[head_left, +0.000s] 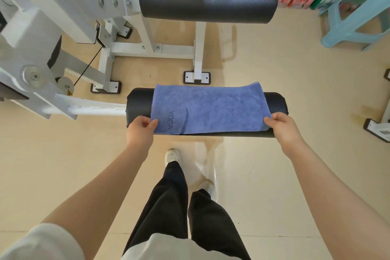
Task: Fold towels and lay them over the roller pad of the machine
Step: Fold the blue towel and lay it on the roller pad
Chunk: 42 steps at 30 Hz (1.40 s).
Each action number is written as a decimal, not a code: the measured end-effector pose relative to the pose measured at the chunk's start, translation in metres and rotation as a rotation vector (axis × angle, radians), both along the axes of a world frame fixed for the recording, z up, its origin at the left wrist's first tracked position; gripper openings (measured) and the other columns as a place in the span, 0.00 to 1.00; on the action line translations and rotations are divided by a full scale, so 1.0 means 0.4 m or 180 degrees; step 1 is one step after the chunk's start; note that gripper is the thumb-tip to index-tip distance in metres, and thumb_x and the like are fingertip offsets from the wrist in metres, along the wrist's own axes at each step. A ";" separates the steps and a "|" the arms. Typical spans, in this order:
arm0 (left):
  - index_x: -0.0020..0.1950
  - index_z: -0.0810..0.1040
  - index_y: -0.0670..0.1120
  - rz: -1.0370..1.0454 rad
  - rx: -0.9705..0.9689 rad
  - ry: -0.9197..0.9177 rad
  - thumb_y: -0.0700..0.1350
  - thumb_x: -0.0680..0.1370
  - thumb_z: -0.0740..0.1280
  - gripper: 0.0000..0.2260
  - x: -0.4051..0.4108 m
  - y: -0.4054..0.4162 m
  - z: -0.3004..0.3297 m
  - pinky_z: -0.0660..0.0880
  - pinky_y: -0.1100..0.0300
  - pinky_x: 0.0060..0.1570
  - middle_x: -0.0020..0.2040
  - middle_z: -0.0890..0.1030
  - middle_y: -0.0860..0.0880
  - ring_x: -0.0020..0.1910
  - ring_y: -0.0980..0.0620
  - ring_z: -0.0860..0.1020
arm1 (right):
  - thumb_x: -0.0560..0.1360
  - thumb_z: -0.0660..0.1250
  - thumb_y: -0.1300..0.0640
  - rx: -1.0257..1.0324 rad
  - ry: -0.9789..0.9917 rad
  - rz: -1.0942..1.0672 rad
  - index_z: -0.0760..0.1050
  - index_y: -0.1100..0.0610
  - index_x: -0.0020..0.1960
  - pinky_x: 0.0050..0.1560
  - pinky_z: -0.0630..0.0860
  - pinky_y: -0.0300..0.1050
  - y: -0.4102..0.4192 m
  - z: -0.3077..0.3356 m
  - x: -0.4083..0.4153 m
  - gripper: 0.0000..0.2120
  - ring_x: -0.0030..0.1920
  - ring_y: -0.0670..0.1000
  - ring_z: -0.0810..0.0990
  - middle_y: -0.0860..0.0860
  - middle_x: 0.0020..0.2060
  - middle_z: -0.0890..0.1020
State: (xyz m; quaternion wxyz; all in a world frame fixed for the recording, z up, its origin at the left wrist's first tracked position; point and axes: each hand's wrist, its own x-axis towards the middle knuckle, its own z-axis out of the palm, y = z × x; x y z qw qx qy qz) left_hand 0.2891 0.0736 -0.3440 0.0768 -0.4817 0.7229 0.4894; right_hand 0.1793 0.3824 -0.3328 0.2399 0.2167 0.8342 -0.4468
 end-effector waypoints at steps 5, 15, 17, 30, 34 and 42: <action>0.50 0.71 0.42 -0.0297 -0.0504 -0.0045 0.43 0.74 0.68 0.09 0.021 -0.001 0.005 0.71 0.55 0.43 0.45 0.74 0.47 0.48 0.44 0.74 | 0.72 0.63 0.65 0.0829 0.0299 0.0147 0.69 0.56 0.38 0.38 0.68 0.46 -0.015 -0.016 0.033 0.07 0.42 0.58 0.73 0.52 0.36 0.74; 0.70 0.67 0.37 -0.3968 -0.2431 0.0580 0.59 0.74 0.54 0.33 -0.135 0.092 -0.065 0.65 0.46 0.67 0.70 0.70 0.39 0.69 0.42 0.70 | 0.80 0.48 0.45 0.1455 0.1377 0.3205 0.42 0.53 0.77 0.73 0.34 0.49 -0.343 -0.066 0.042 0.30 0.77 0.49 0.42 0.49 0.77 0.44; 0.70 0.66 0.37 -0.4111 -0.2568 0.0462 0.66 0.72 0.54 0.38 -0.133 0.062 -0.085 0.65 0.46 0.67 0.70 0.70 0.39 0.68 0.42 0.70 | 0.77 0.45 0.44 0.1819 0.1560 0.3350 0.51 0.55 0.76 0.73 0.38 0.48 -0.323 -0.096 0.034 0.30 0.76 0.52 0.53 0.51 0.76 0.55; 0.74 0.56 0.49 -0.3746 -0.2660 -0.0075 0.67 0.54 0.75 0.55 -0.129 0.048 -0.055 0.62 0.37 0.66 0.69 0.67 0.32 0.67 0.32 0.67 | 0.76 0.63 0.47 0.1694 0.0677 0.0946 0.63 0.59 0.71 0.74 0.48 0.53 -0.068 -0.052 -0.018 0.28 0.76 0.54 0.49 0.55 0.76 0.56; 0.77 0.47 0.50 -0.3821 -0.2491 -0.0039 0.69 0.67 0.65 0.48 -0.167 0.130 -0.018 0.38 0.42 0.72 0.77 0.48 0.42 0.77 0.44 0.45 | 0.71 0.69 0.54 0.1329 0.0446 0.0231 0.73 0.58 0.54 0.70 0.60 0.56 -0.092 -0.044 -0.041 0.14 0.73 0.56 0.59 0.56 0.70 0.67; 0.77 0.40 0.46 -0.4043 -0.2281 -0.0107 0.68 0.69 0.64 0.50 -0.205 0.201 -0.045 0.38 0.49 0.73 0.78 0.43 0.48 0.77 0.50 0.43 | 0.75 0.64 0.58 -0.0023 0.0411 -0.0487 0.69 0.60 0.46 0.33 0.65 0.38 -0.095 -0.019 -0.039 0.06 0.35 0.51 0.70 0.48 0.31 0.70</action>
